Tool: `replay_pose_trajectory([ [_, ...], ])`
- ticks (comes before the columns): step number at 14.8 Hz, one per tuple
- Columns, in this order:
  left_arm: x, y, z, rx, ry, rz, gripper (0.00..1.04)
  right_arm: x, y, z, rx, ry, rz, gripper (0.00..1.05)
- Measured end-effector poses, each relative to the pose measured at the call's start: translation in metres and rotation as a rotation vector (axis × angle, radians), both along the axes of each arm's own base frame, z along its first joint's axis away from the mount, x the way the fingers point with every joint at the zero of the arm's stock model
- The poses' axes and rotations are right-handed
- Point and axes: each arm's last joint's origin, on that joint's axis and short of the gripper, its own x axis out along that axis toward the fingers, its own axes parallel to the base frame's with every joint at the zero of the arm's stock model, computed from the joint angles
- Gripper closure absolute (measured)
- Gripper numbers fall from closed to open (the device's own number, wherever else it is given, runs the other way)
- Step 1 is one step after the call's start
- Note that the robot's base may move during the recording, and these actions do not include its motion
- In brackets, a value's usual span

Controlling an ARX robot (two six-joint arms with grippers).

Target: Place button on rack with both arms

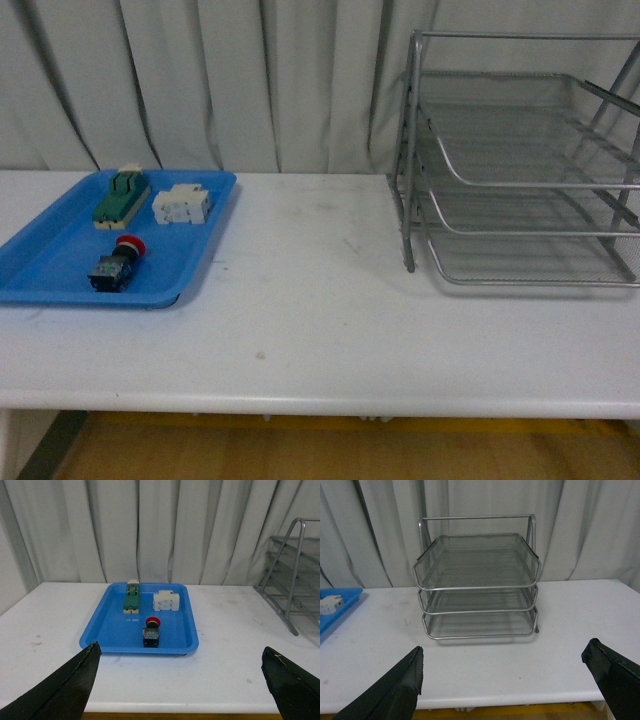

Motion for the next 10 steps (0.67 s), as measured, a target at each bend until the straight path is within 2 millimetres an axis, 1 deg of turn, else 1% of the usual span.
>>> replay_pose_trajectory([
  [10,0.0000,0.0000,0.0000,0.000,0.000,0.000,0.07,0.0000,0.0000,0.0000,0.000,0.000,0.000,0.06],
])
